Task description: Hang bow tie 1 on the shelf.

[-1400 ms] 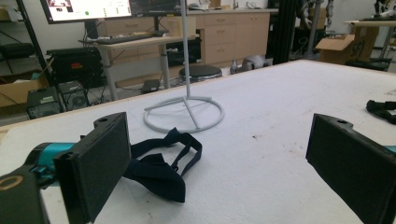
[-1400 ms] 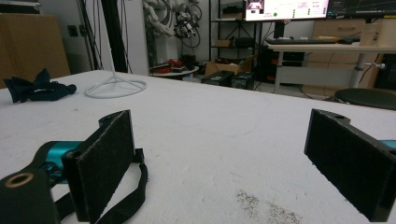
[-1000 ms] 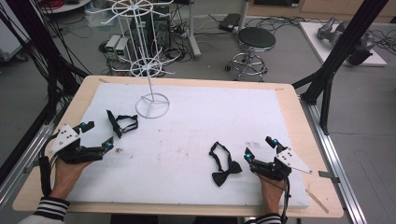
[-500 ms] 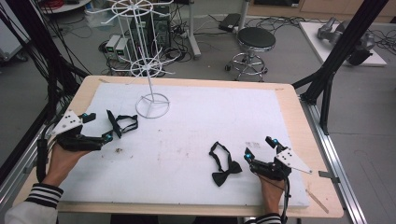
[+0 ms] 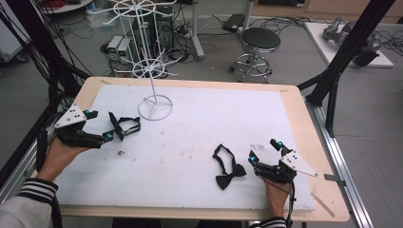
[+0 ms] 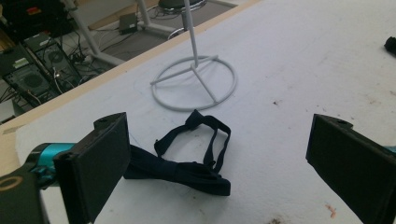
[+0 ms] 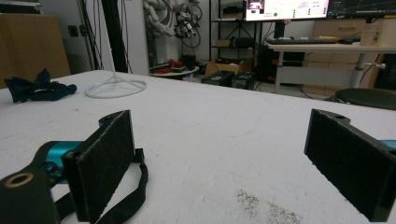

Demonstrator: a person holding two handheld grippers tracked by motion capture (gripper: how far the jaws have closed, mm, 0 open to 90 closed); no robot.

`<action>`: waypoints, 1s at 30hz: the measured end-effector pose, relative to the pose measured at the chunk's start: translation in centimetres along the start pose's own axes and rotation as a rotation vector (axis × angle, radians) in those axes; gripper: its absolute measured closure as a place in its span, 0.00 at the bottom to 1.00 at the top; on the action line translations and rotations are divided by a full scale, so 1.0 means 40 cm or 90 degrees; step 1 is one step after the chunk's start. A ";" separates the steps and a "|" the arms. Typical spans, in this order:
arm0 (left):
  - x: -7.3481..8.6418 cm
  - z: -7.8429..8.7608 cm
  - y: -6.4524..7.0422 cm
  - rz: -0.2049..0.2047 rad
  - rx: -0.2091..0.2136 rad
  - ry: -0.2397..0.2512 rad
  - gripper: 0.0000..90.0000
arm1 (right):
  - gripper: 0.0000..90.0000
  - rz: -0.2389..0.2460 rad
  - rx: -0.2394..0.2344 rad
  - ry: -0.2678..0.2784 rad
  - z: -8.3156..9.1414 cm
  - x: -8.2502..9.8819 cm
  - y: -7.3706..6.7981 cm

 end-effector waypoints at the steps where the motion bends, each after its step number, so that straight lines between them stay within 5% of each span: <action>1: 0.000 -0.001 -0.001 -0.001 0.000 -0.002 0.08 | 0.09 0.001 0.000 0.000 0.000 0.000 0.000; 20: 0.007 -0.039 -0.047 -0.042 0.040 -0.086 0.08 | 0.09 0.001 0.001 0.000 0.000 0.000 -0.001; 27: 0.013 -0.059 -0.046 -0.111 0.104 -0.127 0.09 | 0.09 0.003 0.002 0.000 0.000 0.000 0.000; 28: 0.015 -0.063 -0.045 -0.131 0.135 -0.137 0.09 | 0.09 0.001 0.002 -0.001 0.000 0.000 -0.001; 30: 0.016 -0.066 -0.044 -0.129 0.144 -0.139 0.09 | 0.09 0.002 0.002 0.000 0.000 0.000 -0.001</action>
Point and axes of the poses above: each handheld gripper's, and its own axes: z roughly backward along the jaws, x roughly out of its underside, y roughly to its right, the point moved 5 cm from there along -z, roughly forward along the jaws, and after that the axes turned 12 degrees about -z, right-handed, at the moved point
